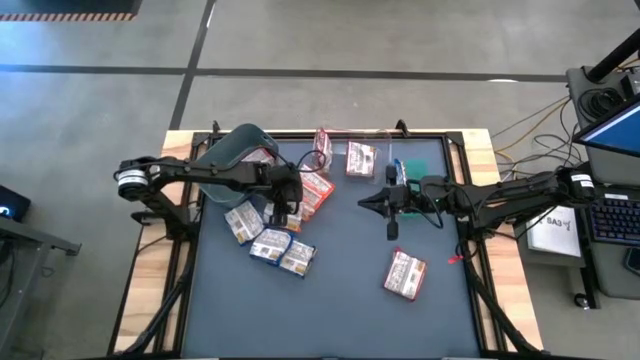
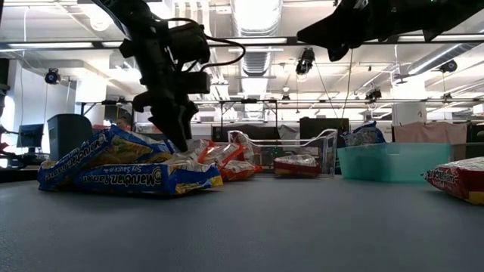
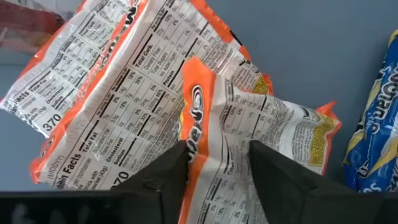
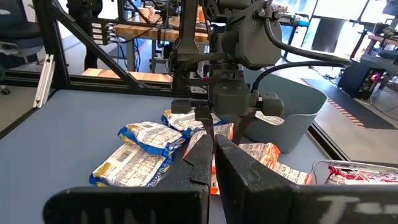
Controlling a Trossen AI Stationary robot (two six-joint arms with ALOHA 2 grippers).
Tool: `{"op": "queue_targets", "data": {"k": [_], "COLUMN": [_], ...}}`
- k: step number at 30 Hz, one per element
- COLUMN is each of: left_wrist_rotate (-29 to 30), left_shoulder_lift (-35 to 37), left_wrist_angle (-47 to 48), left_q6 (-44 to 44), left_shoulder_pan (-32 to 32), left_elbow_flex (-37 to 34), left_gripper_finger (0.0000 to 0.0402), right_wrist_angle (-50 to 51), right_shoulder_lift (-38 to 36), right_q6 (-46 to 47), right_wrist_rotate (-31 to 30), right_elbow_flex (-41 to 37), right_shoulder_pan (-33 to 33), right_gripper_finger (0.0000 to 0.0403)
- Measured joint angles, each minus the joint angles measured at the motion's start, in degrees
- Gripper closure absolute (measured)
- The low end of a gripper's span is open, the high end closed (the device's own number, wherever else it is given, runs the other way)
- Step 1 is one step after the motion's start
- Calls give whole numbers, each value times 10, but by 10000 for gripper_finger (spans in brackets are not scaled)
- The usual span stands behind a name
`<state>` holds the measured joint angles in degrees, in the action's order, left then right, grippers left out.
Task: Sort Maruchan noodles
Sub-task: Put the orange noodle pack into the gray bin
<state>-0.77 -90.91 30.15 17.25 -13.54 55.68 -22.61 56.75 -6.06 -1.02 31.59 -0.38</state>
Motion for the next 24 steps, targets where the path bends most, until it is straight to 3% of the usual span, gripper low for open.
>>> {"op": "queue_targets", "data": {"k": [19,24], "left_wrist_rotate": [-1,2], "left_shoulder_lift": [57,84], "left_wrist_angle": [20,19], "left_q6": [-30,-41], "left_shoulder_pan": [4,7], "left_elbow_flex": [-2,-2], "left_gripper_finger": [395,401], "right_wrist_angle": [1,1], "right_shoulder_lift": [0,0], "right_q6": [0,0], "right_wrist_rotate": [0,-5], "right_elbow_flex": [0,0], "right_shoulder_pan": [0,0], "right_gripper_finger": [394,394]}}
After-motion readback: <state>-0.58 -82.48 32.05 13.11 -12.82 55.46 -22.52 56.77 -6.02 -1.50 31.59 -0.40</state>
